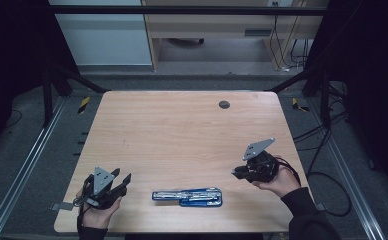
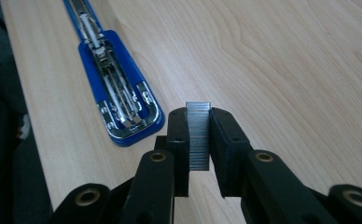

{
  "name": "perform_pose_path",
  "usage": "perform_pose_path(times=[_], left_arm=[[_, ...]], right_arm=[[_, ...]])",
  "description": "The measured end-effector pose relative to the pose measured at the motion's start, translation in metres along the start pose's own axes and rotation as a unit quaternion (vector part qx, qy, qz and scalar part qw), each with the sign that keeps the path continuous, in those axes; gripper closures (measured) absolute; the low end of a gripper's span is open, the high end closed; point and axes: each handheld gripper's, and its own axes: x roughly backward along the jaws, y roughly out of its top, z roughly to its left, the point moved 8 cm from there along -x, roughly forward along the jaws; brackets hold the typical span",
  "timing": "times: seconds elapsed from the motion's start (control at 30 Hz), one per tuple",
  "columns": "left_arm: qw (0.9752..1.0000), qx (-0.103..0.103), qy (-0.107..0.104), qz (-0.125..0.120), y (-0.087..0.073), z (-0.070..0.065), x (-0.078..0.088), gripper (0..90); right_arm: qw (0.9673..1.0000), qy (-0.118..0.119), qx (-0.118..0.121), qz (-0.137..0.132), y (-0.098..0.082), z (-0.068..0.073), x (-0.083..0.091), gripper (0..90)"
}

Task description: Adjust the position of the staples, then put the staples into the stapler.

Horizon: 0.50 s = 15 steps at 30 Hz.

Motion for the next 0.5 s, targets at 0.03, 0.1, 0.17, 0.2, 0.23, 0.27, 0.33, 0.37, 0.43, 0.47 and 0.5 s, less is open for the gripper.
perform_pose_path(times=[0.03,0.1,0.17,0.2,0.23,0.27,0.33,0.37,0.43,0.47,0.5], left_arm=[[1.0,0.001,0.0,0.0,0.0,0.0,0.0,54.4],[1.0,0.001,0.001,0.001,0.0,0.001,0.0,54.4],[1.0,0.001,0.002,0.001,0.0,0.002,0.0,54.4],[1.0,0.0,0.002,0.001,0.0,0.002,0.0,54.4],[1.0,0.001,0.001,0.002,-0.001,0.002,-0.001,54.4],[1.0,0.001,0.0,0.002,-0.001,0.002,-0.001,54.4],[1.0,0.001,0.001,0.005,-0.002,0.003,-0.001,54.4],[1.0,0.0,0.0,0.005,-0.002,0.003,-0.001,54.5],[1.0,0.001,0.001,0.006,-0.003,0.004,-0.002,54.4],[1.0,0.001,0.0,0.007,-0.003,0.004,-0.002,54.4],[1.0,0.002,0.001,0.009,-0.004,0.005,-0.002,54.4]], right_arm=[[1.0,0.003,0.005,0.001,0.001,0.001,0.0,78.1],[0.9998,0.01,0.016,0.001,0.005,0.004,0.0,78.2],[0.9994,0.018,0.028,0.004,0.008,0.008,0.0,78.2],[0.9992,0.018,0.035,0.01,0.01,0.01,0.0,78.2],[0.9989,0.021,0.042,0.009,0.012,0.012,0.0,78.2],[0.9984,0.024,0.049,0.011,0.013,0.014,0.0,78.1],[0.9976,0.03,0.06,0.014,0.017,0.018,-0.001,78.1],[0.9972,0.033,0.065,0.016,0.017,0.02,-0.002,78.1],[0.9962,0.037,0.076,0.019,0.019,0.023,-0.003,78.1],[0.9959,0.039,0.079,0.023,0.02,0.024,-0.003,78.1],[0.9952,0.041,0.086,0.025,0.02,0.025,-0.003,78.2]])
